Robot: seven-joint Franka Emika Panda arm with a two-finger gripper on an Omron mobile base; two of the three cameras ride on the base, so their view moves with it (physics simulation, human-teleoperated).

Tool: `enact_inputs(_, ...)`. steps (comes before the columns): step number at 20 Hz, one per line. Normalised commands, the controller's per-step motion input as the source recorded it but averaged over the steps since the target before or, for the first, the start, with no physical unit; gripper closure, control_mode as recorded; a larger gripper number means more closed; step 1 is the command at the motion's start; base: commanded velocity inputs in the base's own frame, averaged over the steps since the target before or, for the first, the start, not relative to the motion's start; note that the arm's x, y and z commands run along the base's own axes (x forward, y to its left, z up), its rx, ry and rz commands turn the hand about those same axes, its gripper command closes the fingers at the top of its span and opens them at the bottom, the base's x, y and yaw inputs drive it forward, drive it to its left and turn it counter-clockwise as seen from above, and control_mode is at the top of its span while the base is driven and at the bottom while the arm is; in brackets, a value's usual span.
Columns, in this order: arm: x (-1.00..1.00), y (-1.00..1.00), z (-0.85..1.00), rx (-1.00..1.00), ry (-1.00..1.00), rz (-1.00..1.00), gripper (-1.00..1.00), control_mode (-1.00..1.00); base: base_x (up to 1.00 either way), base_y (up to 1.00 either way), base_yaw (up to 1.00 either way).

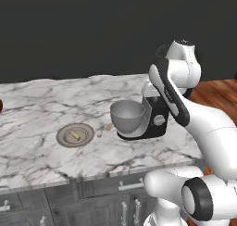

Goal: Add butter and sugar cubes to the stand mixer bowl and then turn on the stand mixer to begin making frosting.

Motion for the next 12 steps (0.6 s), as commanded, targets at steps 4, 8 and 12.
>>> enact_inputs(4, -0.20, 0.04, -0.01, -0.01, -0.16, 0.04, -1.00, -1.00, 0.00, 0.00, 0.00)
enact_inputs(8, -0.37, 0.21, -0.04, -0.07, -0.29, 0.08, -1.00, -1.00, 0.00, 0.00, 0.00)
enact_inputs(12, -0.31, 0.41, -0.01, -0.15, -0.21, 0.10, -1.00, -1.00, 0.00, 0.00, 0.00)
